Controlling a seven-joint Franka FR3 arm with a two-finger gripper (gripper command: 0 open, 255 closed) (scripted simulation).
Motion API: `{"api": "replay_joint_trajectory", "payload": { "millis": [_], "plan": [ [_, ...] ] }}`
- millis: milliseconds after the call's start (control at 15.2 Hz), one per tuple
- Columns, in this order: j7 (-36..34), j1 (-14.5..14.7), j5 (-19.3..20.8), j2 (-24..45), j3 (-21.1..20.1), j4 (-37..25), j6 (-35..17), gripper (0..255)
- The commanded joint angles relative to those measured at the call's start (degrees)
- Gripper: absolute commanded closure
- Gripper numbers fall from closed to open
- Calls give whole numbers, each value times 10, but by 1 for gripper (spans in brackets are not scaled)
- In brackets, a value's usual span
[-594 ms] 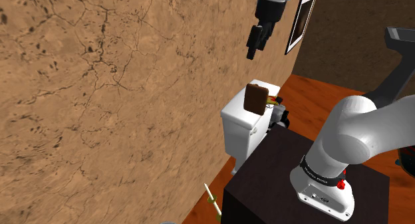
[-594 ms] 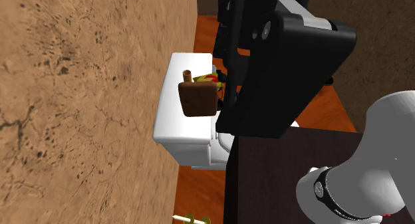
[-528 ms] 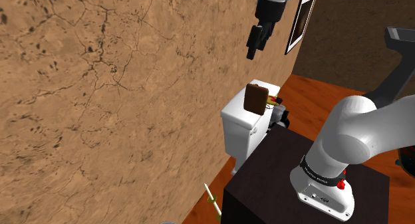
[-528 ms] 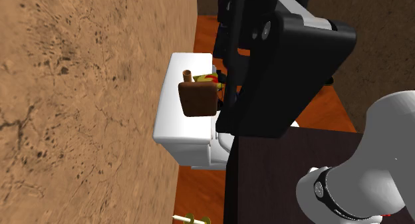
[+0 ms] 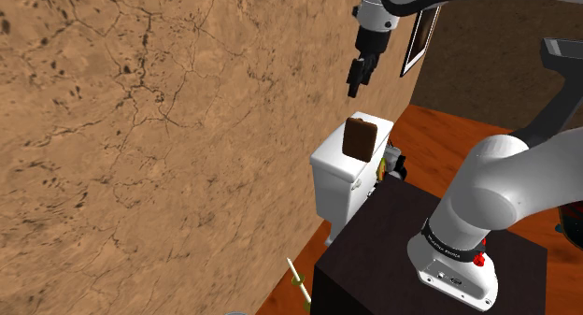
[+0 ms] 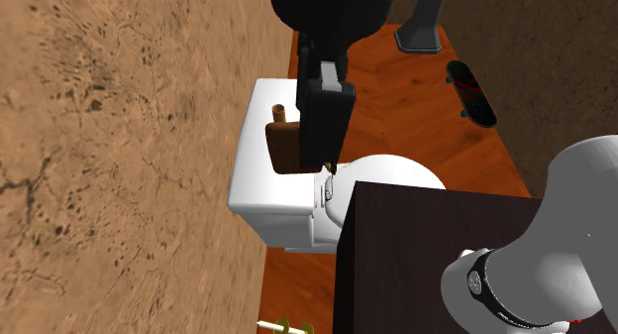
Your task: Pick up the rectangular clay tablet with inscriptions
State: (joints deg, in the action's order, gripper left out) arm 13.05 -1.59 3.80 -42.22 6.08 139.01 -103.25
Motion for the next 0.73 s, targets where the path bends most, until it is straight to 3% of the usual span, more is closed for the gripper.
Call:
{"api": "replay_joint_trajectory", "payload": {
  "millis": [0, 660],
  "plan": [
    [18, -6, 11, 18, 17, 14, -26, 0],
    [107, -34, 55, 162, 102, 30, -155, 0]
  ]
}}
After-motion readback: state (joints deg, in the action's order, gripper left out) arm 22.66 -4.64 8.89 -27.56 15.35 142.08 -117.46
